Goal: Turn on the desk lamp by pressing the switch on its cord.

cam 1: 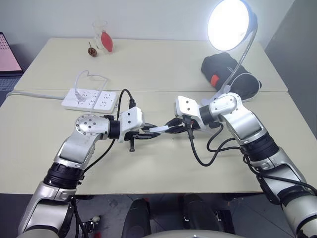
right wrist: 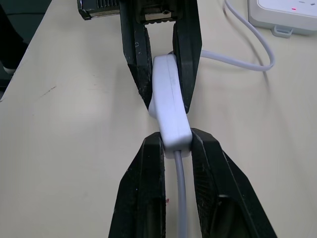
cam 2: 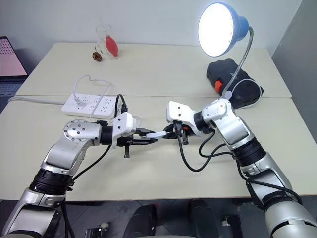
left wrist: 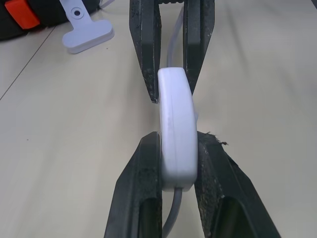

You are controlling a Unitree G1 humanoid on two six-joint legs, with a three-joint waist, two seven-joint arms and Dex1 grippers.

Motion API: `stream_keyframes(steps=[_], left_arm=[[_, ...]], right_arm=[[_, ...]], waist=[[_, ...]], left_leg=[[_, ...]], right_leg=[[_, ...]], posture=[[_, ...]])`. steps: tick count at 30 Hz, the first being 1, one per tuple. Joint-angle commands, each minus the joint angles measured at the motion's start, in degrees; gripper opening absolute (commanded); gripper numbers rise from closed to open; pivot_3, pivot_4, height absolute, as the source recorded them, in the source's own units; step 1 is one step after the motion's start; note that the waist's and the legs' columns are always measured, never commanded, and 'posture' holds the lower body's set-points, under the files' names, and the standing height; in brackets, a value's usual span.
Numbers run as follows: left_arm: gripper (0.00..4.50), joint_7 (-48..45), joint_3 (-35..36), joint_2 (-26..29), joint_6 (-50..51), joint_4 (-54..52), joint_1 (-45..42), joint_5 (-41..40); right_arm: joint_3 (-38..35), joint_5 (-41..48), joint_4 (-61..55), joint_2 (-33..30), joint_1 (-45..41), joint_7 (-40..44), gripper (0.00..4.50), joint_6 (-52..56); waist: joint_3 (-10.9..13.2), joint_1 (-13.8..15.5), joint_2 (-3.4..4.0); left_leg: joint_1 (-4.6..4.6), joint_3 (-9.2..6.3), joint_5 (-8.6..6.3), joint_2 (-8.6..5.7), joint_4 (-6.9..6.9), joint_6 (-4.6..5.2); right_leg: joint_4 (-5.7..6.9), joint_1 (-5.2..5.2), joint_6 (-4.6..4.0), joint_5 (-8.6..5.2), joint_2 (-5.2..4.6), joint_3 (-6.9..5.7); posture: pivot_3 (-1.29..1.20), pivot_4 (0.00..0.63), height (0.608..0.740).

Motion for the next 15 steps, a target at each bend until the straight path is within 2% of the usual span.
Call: stream_keyframes(steps=[1,10,12,15], left_arm=[[0.51,1.9,1.5,-0.3,-0.9,1.0,-1.6,0.8],[0.50,1.1,1.8,-1.1,-3.0,1.4,-2.1,0.1],[1.21,0.5,1.6,-0.7,-4.6,1.6,-2.0,0.8],[1.85,-0.4,1.1,0.5,-7.6,2.1,-1.6,2.1]], right_arm=[[-0.3,1.6,-3.0,0.5,-0.2,0.4,0.39,-0.3],[-0.2,1.8,-3.3,0.6,-0.1,0.5,0.39,-0.5],[-0.1,1.7,-3.2,0.6,0.0,0.5,0.39,-0.7],[-0.1,1.5,-2.7,0.8,0.1,0.3,0.38,-1.2]], waist=[[0.0,0.0,0.00],[0.0,0.0,0.00],[0.0,0.0,0.00],[0.0,0.0,0.00]], left_leg=[[0.00,0.00,0.00,0.00,0.00,0.00],[-0.01,0.00,0.00,0.00,0.00,0.00],[-0.01,0.00,0.00,0.00,0.00,0.00],[0.00,0.00,0.00,0.00,0.00,0.00]], right_leg=[[0.00,0.00,0.00,0.00,0.00,0.00],[0.00,0.00,0.00,0.00,0.00,0.00],[0.00,0.00,0.00,0.00,0.00,0.00],[0.00,0.00,0.00,0.00,0.00,0.00]], posture=[[0.00,0.150,0.740],[0.00,0.150,0.740],[0.00,0.150,0.740],[0.00,0.150,0.740]])
